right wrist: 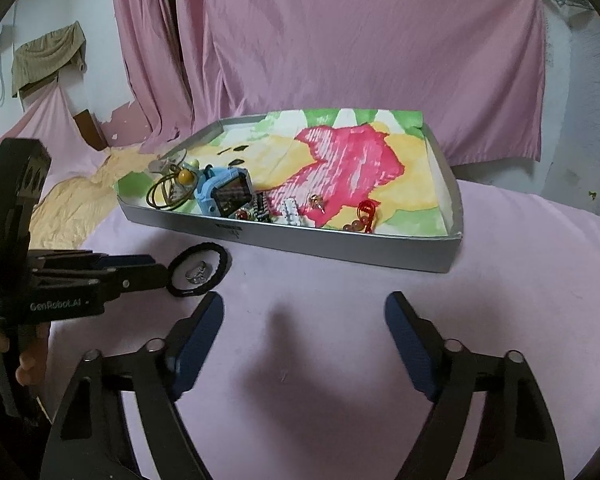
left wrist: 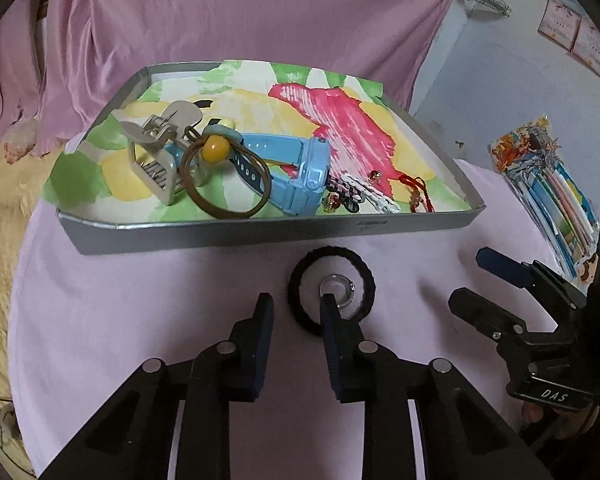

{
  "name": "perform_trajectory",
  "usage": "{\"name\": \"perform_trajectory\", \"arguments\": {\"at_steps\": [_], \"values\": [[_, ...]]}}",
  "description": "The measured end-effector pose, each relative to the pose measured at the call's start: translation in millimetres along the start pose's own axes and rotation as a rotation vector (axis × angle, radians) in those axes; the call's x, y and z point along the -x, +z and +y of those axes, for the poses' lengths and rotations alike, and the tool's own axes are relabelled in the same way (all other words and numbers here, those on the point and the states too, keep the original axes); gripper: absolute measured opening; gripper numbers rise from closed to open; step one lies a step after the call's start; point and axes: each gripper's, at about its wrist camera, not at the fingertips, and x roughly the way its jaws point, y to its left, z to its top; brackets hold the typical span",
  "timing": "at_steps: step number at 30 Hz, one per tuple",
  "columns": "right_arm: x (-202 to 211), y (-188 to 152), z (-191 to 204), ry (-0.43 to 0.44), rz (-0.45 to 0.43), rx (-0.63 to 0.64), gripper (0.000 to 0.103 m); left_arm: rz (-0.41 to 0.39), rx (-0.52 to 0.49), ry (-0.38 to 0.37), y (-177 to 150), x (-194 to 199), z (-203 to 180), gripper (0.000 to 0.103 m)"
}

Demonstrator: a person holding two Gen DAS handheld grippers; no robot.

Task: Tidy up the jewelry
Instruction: 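Grasp the black hair tie with the left tool and lift it off the silver ring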

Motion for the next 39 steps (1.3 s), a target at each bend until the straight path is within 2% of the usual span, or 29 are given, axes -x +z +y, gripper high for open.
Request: {"name": "perform_trajectory", "arguments": {"at_steps": [5, 11, 17, 24, 26, 28, 39], "values": [[-8, 3, 4, 0.004, 0.031, 0.026, 0.066, 0.026, -0.034, 0.055, 6, -4, -4, 0.013], [-13, 6, 5, 0.012, 0.04, 0.027, 0.066, 0.069, -0.111, 0.125, 14, -10, -17, 0.01], [-15, 6, 3, 0.014, 0.049, 0.02, 0.066, 0.061, -0.136, 0.142, 14, -11, -19, 0.005], [-21, 7, 4, 0.028, 0.07, 0.029, 0.066, 0.02, -0.064, 0.092, 10, -6, -8, 0.005], [-24, 7, 6, 0.037, 0.079, 0.033, 0.06, 0.012, -0.028, 0.056, 9, -4, -2, 0.005], [-28, 7, 8, 0.052, 0.094, 0.037, 0.06, 0.004, -0.004, 0.041, 8, -3, 2, 0.005], [-40, 10, 31, 0.066, 0.136, 0.099, 0.06, -0.027, 0.074, 0.059, 1, 7, 31, 0.005]]}}
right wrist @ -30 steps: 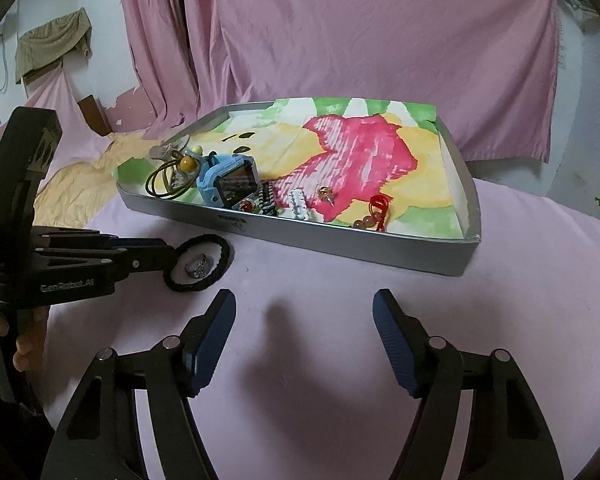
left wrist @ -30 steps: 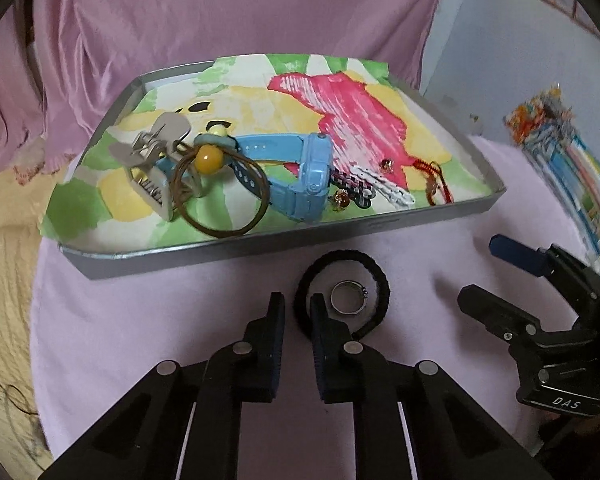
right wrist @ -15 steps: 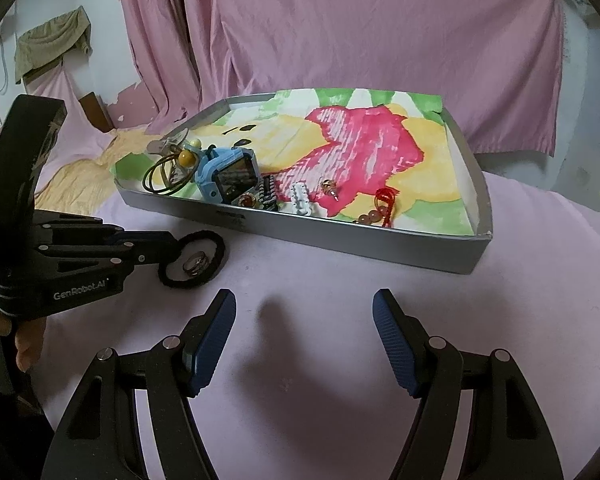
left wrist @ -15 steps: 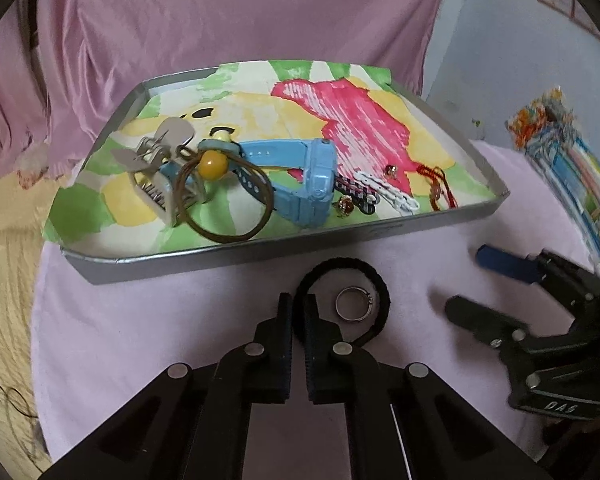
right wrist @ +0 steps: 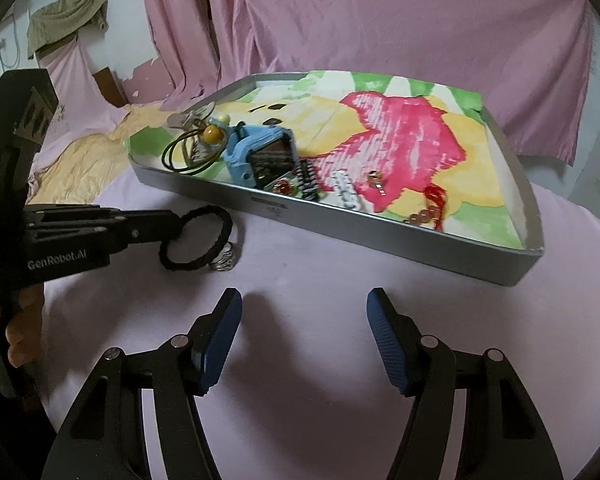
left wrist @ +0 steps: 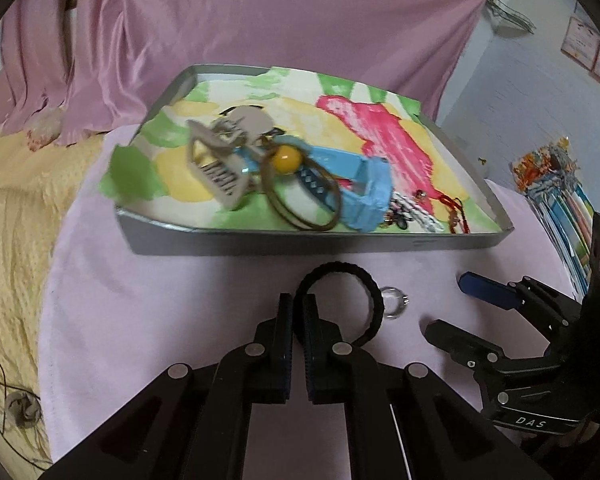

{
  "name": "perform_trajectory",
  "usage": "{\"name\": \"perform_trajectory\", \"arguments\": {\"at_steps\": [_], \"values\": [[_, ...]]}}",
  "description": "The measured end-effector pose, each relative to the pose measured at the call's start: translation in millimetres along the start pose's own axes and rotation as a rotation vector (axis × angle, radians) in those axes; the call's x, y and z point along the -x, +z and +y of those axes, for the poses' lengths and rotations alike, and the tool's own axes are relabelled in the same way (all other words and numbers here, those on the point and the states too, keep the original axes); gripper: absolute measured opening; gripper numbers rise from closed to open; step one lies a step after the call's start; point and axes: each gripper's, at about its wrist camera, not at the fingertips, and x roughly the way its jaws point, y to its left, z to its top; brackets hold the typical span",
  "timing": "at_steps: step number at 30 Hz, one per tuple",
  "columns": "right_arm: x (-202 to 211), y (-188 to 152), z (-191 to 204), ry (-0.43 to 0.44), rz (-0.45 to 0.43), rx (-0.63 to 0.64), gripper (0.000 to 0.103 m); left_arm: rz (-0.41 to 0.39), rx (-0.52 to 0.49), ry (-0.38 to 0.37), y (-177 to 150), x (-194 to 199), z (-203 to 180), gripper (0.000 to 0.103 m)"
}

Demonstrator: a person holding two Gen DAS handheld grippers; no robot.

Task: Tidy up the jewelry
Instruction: 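Grasp the black hair tie with the left tool and lift it off the silver ring, then grasp the silver ring with the right tool while the left tool holds the hair tie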

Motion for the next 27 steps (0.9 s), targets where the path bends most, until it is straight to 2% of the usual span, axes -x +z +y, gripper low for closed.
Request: {"name": "perform_trajectory", "arguments": {"at_steps": [4, 9, 12, 15, 27], "values": [[-3, 3, 9, 0.004, 0.004, 0.021, 0.059, -0.007, 0.013, 0.009, -1, 3, 6, 0.005], [-7, 9, 21, 0.014, 0.009, 0.048, 0.051, -0.014, 0.032, 0.01, 0, 4, 13, 0.005], [-9, 12, 26, 0.015, 0.013, 0.066, 0.05, -0.016, 0.048, 0.002, -1, 3, 16, 0.005], [-12, 15, 32, 0.018, 0.013, 0.081, 0.041, -0.016, 0.049, 0.001, -1, 4, 16, 0.005], [-21, 25, 43, 0.032, 0.014, 0.148, 0.038, -0.015, 0.055, 0.004, 1, 4, 15, 0.005]]}}
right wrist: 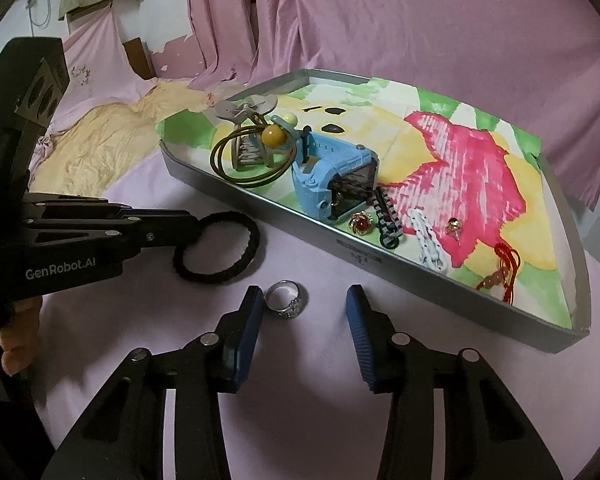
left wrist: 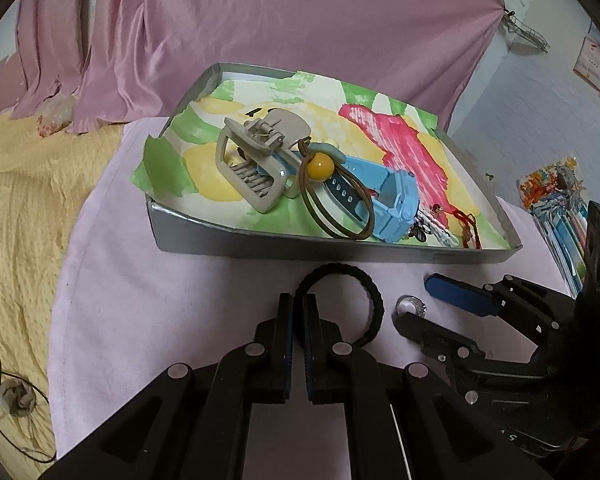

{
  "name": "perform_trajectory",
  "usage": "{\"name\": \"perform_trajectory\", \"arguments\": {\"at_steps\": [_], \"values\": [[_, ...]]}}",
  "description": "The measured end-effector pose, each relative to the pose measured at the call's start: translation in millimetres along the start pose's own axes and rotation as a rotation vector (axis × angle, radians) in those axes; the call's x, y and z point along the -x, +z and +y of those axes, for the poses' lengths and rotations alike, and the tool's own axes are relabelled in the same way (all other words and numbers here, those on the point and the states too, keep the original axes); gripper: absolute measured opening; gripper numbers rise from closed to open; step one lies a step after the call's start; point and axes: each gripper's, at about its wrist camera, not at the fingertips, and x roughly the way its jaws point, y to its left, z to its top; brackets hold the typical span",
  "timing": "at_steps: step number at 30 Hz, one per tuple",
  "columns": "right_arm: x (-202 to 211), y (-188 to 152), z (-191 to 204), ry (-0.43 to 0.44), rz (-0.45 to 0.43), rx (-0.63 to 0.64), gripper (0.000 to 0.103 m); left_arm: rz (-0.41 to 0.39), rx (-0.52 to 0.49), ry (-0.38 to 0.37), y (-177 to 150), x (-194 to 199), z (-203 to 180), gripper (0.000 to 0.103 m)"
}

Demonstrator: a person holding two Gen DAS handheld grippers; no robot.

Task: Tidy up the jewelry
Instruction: 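Grasp the silver ring with the right tool while the left tool holds the hair tie, then carry the hair tie into the tray with the left tool while the right tool carries the ring there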

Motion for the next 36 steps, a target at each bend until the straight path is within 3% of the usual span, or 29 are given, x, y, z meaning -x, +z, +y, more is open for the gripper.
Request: {"name": "perform_trajectory", "arguments": {"at_steps": [2, 6, 8, 19, 28, 36], "values": [[-1, 1, 1, 0.001, 0.003, 0.012, 0.037, -0.002, 0.0, 0.005, 0, 0, 0, 0.005], [-1, 3, 3, 0.022, 0.001, 0.029, 0.021, -0.004, -0.007, 0.013, 0, 0, -2, 0.005], [0, 2, 4, 0.025, -0.001, 0.037, 0.018, -0.004, -0.012, 0.008, -2, 1, -3, 0.005], [15, -18, -11, 0.093, -0.026, -0.052, 0.018, -0.057, -0.041, -0.002, -14, 18, -19, 0.005], [39, -36, -35, 0.076, -0.094, -0.131, 0.018, -0.137, -0.12, -0.024, -5, 40, -49, 0.005], [59, -34, -58, 0.028, -0.185, -0.18, 0.018, -0.233, -0.122, -0.031, 23, 42, -64, 0.005]]}}
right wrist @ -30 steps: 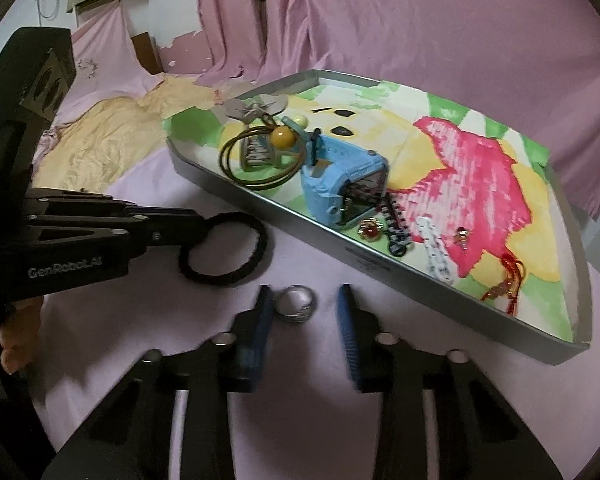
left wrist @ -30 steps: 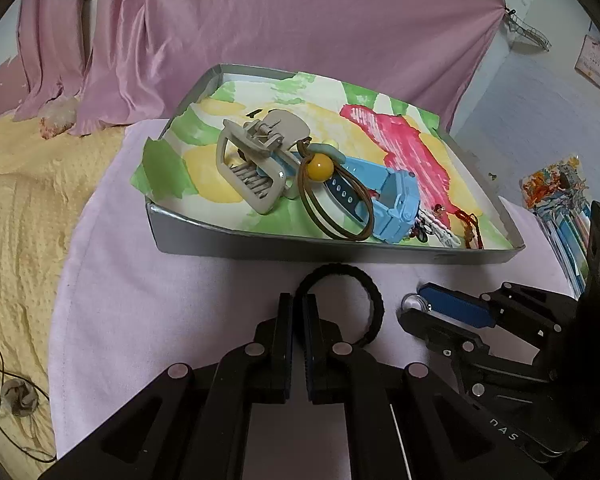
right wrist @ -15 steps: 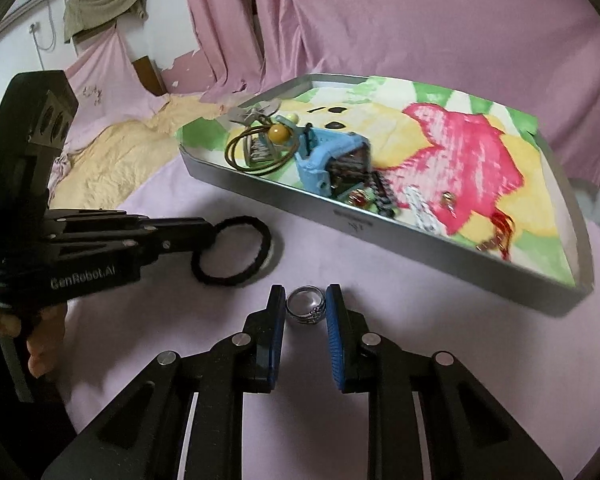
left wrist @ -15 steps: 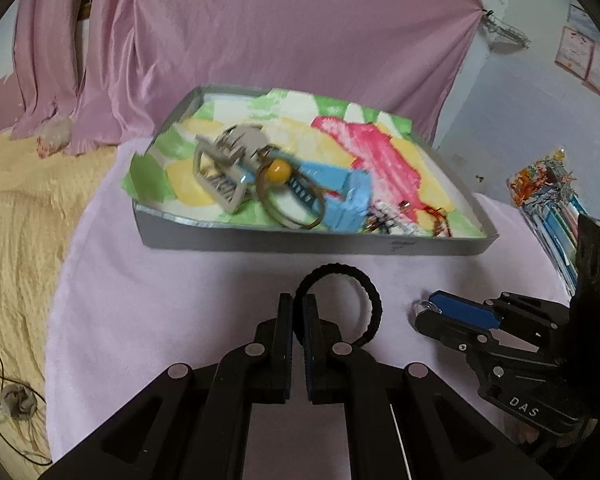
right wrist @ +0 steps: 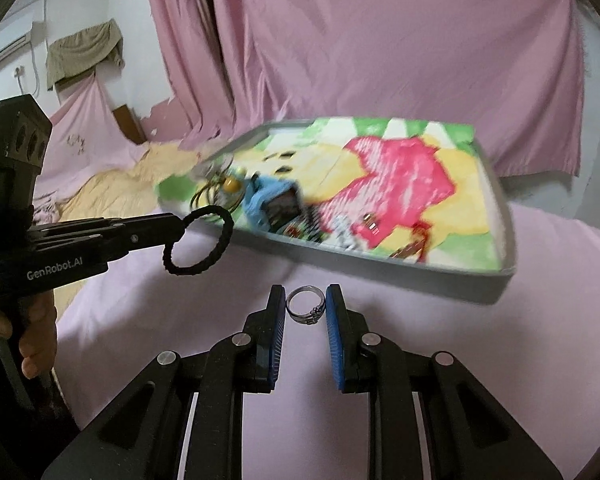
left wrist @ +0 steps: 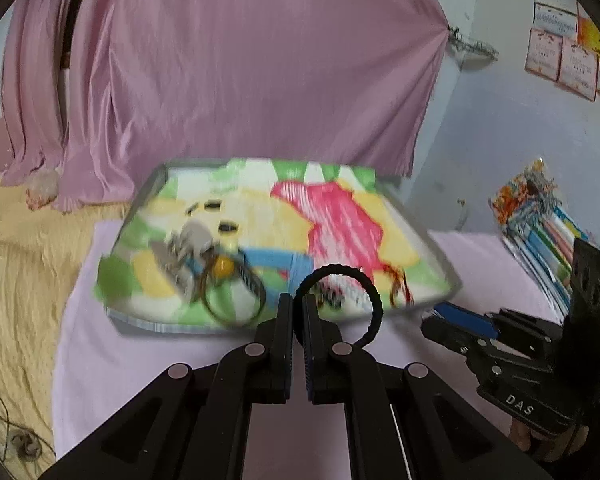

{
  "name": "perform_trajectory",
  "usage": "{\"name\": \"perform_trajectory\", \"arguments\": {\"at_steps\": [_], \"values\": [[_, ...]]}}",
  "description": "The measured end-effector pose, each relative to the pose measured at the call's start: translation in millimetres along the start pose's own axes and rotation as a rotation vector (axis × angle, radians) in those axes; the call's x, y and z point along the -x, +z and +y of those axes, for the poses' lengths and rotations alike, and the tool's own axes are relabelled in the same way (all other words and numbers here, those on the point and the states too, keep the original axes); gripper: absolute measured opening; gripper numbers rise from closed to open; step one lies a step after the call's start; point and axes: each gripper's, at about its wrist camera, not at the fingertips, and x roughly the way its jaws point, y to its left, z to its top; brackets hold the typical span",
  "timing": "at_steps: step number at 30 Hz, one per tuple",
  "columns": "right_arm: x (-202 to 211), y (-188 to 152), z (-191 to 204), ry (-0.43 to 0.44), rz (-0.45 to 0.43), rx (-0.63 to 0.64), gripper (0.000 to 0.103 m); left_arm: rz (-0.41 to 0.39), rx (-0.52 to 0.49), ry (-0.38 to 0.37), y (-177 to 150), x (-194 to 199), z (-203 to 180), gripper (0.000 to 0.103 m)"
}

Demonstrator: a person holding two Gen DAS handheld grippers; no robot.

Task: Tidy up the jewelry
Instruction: 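Carry the hair tie into the tray with the left tool while the right tool carries the ring there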

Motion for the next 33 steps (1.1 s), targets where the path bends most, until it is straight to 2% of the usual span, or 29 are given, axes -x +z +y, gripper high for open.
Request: {"name": "perform_trajectory", "arguments": {"at_steps": [4, 12, 15, 22, 33], "values": [[6, 11, -11, -0.031, -0.051, -0.015, 0.018, -0.031, 0.051, 0.013, 14, -11, 4, 0.005], [-9, 30, -22, -0.073, -0.104, -0.066, 0.018, -0.009, 0.119, 0.077, 26, -46, 20, 0.005], [-23, 38, -21, -0.084, -0.096, -0.069, 0.018, -0.025, 0.115, 0.068, 23, -49, 23, 0.005], [-52, 42, -17, -0.091, -0.049, -0.077, 0.018, 0.011, 0.094, 0.118, 19, -60, 24, 0.005], [-66, 43, -19, -0.112, 0.0, -0.077, 0.018, 0.031, 0.07, 0.122, 17, -64, 21, 0.005]]}}
